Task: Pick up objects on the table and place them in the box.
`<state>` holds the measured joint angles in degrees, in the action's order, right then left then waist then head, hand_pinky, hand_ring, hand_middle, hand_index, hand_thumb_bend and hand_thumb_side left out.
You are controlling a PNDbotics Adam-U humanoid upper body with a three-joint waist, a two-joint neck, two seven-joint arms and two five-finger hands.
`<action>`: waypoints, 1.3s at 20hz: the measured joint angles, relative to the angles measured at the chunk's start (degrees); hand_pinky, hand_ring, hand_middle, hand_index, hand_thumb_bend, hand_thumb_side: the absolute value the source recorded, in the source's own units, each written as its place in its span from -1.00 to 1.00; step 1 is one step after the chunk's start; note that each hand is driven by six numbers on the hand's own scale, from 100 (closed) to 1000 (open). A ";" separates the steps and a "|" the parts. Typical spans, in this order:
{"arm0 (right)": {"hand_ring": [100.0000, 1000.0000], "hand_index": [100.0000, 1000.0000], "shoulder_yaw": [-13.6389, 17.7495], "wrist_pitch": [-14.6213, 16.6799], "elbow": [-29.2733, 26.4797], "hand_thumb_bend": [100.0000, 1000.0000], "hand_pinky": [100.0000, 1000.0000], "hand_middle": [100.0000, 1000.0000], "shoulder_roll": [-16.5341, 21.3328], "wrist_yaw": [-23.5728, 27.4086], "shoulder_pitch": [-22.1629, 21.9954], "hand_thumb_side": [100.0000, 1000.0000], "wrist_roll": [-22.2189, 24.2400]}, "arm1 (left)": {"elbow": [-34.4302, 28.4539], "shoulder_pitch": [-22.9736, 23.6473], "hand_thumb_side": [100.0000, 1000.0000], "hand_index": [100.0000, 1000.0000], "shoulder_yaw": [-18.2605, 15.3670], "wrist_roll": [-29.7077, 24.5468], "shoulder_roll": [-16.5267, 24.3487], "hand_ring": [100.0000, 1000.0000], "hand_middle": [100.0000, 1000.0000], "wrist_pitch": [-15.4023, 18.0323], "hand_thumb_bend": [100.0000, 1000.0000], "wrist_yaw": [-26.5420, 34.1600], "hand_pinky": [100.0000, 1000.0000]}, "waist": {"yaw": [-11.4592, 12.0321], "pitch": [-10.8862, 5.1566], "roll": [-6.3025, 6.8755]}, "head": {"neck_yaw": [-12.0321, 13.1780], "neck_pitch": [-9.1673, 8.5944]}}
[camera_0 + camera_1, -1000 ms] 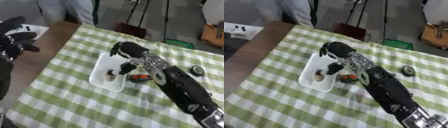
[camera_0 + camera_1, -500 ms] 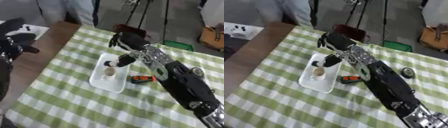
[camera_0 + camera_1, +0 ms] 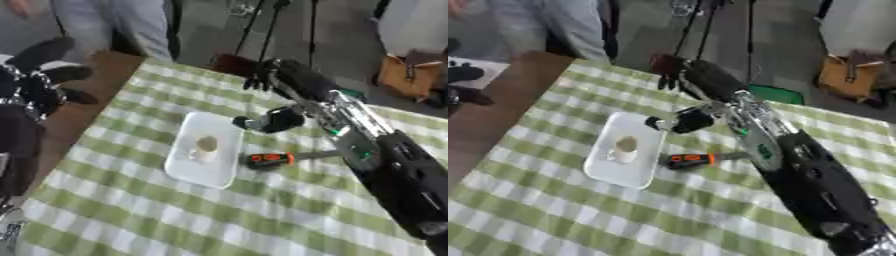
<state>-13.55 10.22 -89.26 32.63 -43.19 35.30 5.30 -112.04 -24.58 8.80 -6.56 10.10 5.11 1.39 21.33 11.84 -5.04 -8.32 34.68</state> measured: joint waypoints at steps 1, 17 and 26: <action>-0.06 0.38 0.23 0.75 -1.49 0.00 0.22 0.01 0.49 0.88 -1.45 -0.06 -0.75 | 0.11 0.28 0.48 0.64 -0.32 0.35 0.31 0.49 0.68 0.03 0.27 -0.30 0.17 | -1.25 0.00 0.20 | 1.03 0.00; -0.08 0.36 4.44 1.58 -22.95 0.05 0.17 0.02 3.46 18.21 -15.49 -0.12 4.27 | 1.61 3.92 0.47 0.66 -5.48 6.36 2.53 0.52 0.71 0.04 0.27 -5.56 0.17 | -12.14 1.43 5.10 | 11.47 -0.52; -0.09 0.34 6.21 -0.44 -23.99 -0.01 0.16 0.00 3.46 23.03 -15.99 -0.20 7.47 | 1.91 3.95 0.48 0.66 -5.47 6.41 2.44 0.52 0.71 0.19 0.27 -5.73 0.17 | -12.82 2.04 5.92 | 10.82 0.61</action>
<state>-7.34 9.78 -113.26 36.09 -20.16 19.31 12.77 -110.13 -20.64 3.33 -0.15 12.54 5.30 -4.34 8.51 13.88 0.88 2.50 35.29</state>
